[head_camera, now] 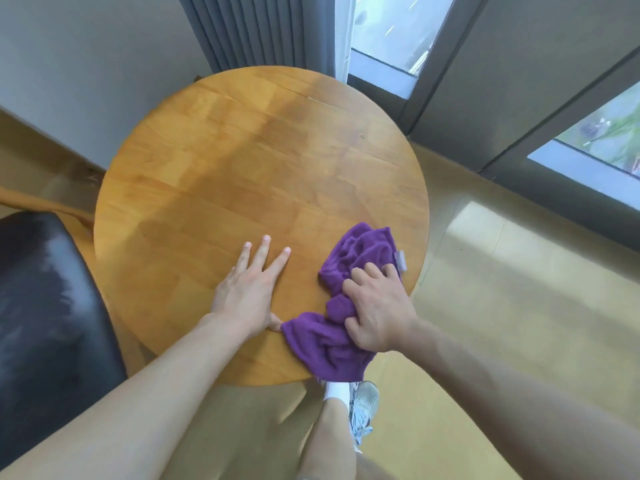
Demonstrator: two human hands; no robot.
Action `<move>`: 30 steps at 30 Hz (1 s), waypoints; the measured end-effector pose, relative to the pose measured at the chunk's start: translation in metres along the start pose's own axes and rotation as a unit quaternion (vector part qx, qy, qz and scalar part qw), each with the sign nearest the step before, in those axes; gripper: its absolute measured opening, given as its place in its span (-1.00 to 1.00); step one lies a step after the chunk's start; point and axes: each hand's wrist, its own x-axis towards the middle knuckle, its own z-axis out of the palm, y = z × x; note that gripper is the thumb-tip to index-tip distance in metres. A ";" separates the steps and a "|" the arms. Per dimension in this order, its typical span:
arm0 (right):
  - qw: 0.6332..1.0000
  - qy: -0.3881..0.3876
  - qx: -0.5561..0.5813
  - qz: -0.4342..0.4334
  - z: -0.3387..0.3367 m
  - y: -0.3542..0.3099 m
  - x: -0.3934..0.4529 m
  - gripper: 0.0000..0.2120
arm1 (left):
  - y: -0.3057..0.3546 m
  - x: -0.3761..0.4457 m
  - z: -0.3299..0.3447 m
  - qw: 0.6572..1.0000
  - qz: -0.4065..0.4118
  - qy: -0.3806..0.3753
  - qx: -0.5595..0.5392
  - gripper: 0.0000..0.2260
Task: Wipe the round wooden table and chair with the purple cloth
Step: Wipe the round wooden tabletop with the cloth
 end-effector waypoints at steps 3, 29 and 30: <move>0.999 -0.010 -0.030 -0.031 -0.017 0.032 0.022 -0.77 | 0.003 0.002 0.001 1.000 -0.019 0.000 -0.006 0.27; 0.897 0.178 0.152 0.375 0.054 -0.188 0.083 -0.50 | -0.139 -0.044 0.036 0.972 0.006 0.090 -0.217 -0.52; 0.898 0.165 0.167 0.372 0.051 -0.199 0.093 -0.47 | -0.143 -0.050 0.038 0.968 -0.004 0.103 -0.230 -0.55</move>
